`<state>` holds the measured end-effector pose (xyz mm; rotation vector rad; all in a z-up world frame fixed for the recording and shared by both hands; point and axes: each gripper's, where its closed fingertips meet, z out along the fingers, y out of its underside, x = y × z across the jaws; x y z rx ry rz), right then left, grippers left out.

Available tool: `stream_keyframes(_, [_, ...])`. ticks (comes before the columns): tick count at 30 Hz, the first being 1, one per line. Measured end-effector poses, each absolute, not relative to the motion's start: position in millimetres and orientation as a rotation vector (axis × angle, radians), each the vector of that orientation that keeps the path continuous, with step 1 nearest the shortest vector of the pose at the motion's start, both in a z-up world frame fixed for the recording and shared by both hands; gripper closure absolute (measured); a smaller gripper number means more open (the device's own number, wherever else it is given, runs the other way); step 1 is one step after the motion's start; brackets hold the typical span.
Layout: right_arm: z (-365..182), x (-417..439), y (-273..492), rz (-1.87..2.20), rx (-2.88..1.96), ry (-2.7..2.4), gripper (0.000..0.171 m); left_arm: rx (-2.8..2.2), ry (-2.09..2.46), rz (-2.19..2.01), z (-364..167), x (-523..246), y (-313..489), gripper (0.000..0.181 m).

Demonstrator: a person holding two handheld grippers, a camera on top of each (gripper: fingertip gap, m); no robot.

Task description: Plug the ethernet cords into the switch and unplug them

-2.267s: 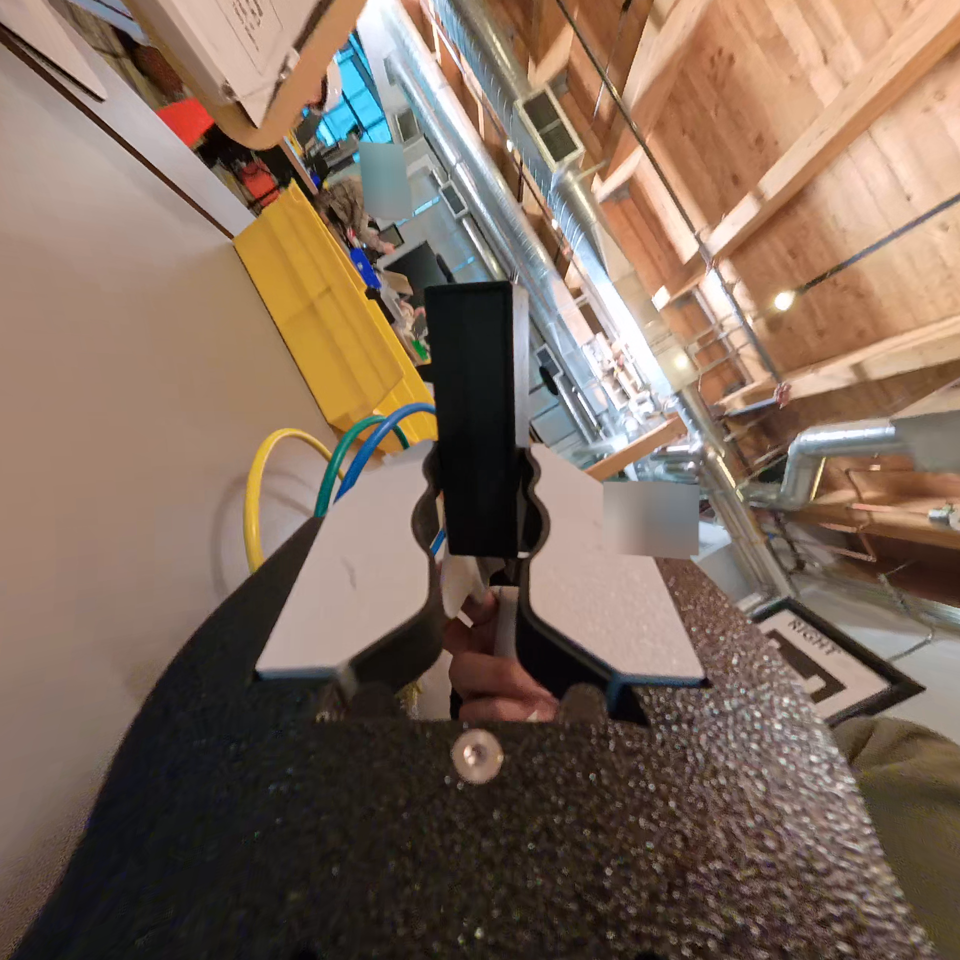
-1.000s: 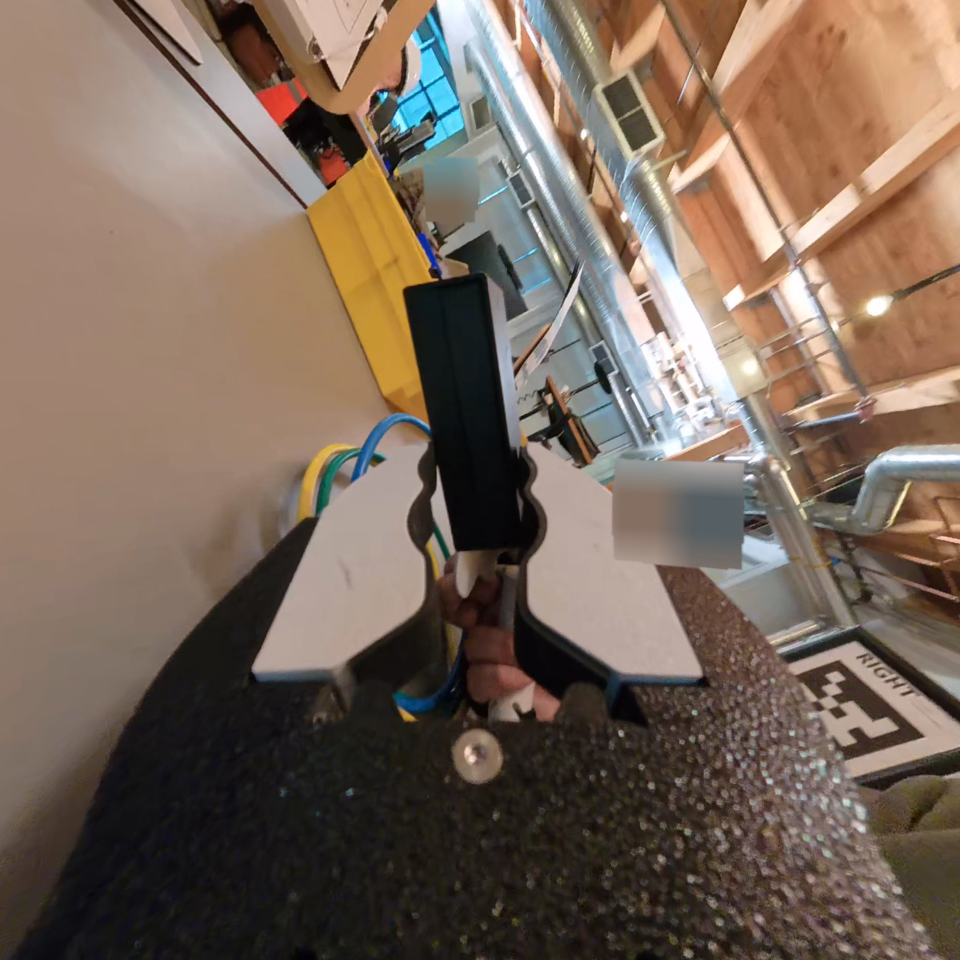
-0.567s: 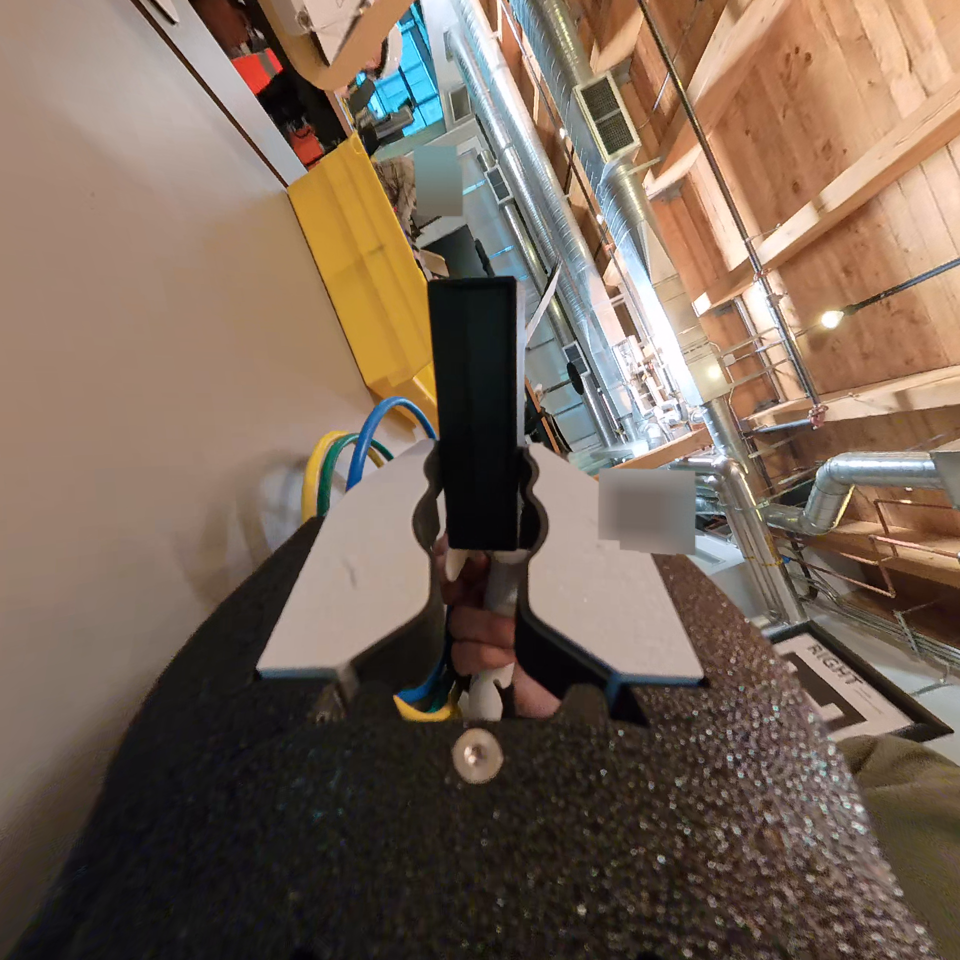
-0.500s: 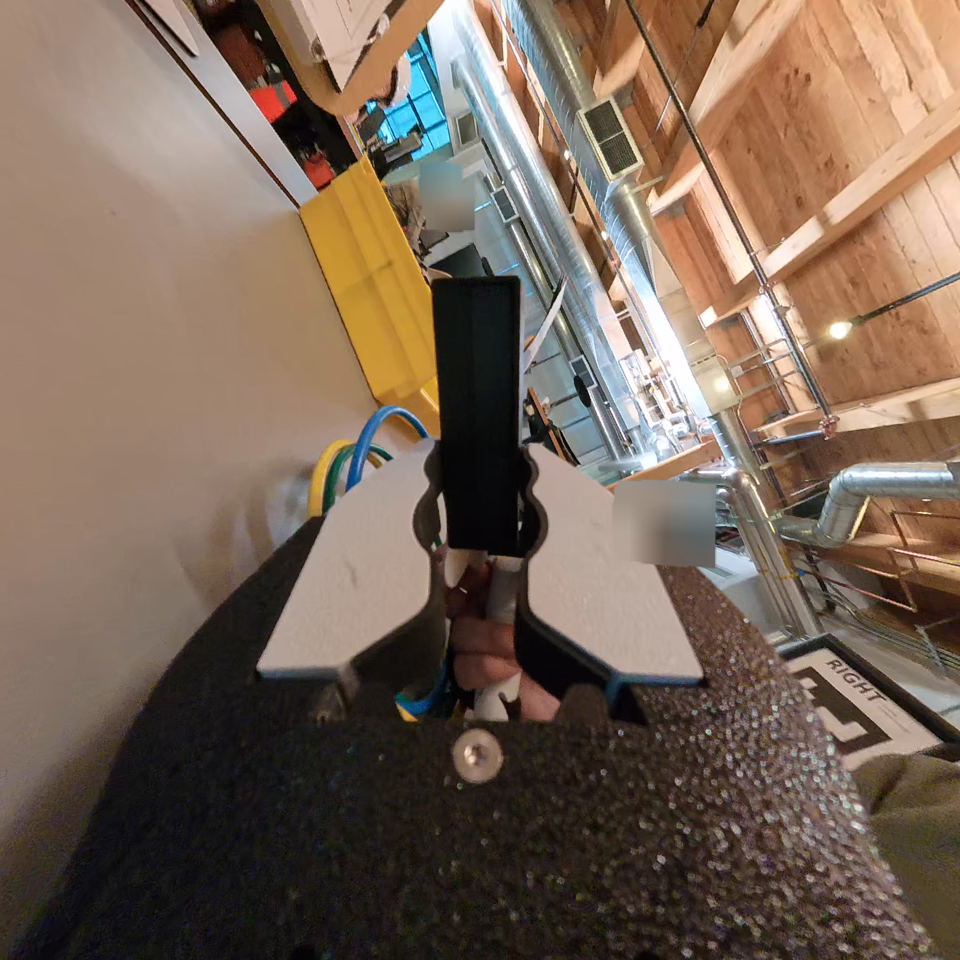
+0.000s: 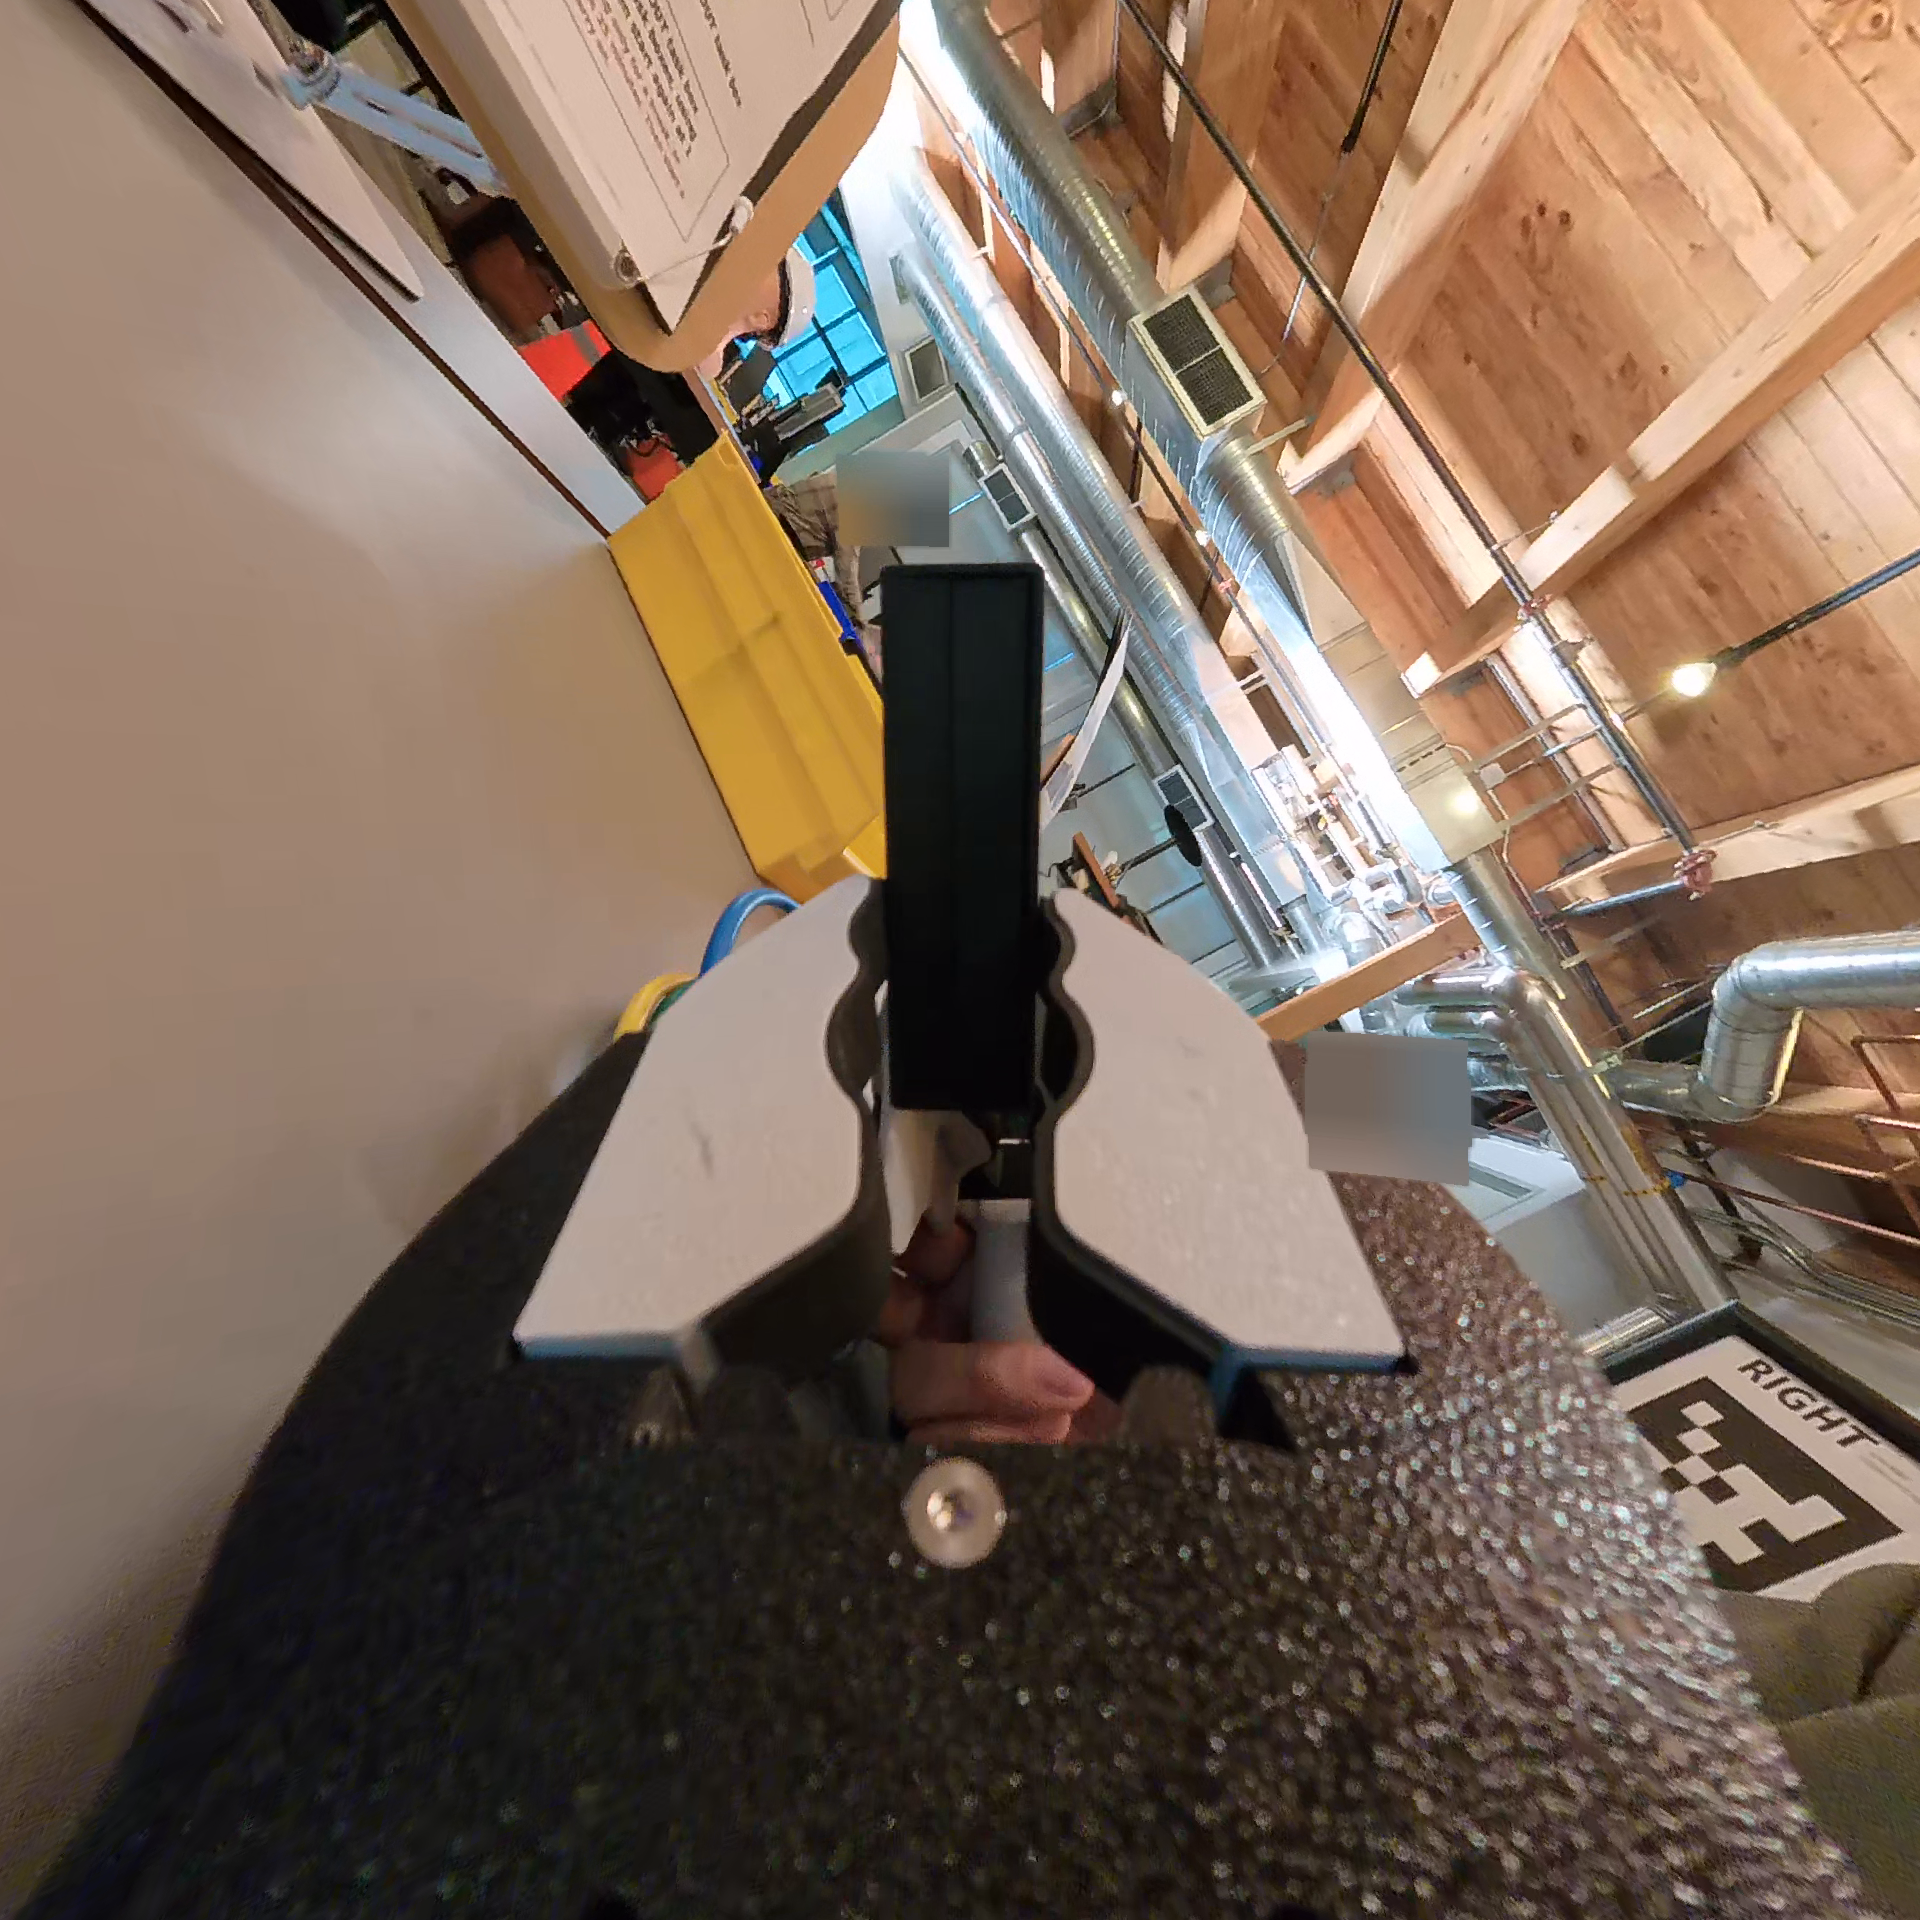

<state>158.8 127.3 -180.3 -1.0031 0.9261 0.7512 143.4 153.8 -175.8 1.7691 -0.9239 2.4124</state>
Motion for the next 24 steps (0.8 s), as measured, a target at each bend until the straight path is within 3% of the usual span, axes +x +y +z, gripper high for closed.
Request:
stream_keyframes(1, [-179.3,158.8,128.4,0.752,-0.993,0.926,0.156,1.759,-0.913,2.417,-175.4,143.3,154.9,0.155])
stream_keyframes(24, [-186.9,160.2,135.0,0.712,-0.983,1.002,0.156,1.802,-0.737,2.449,-180.8,145.7,164.0,0.155])
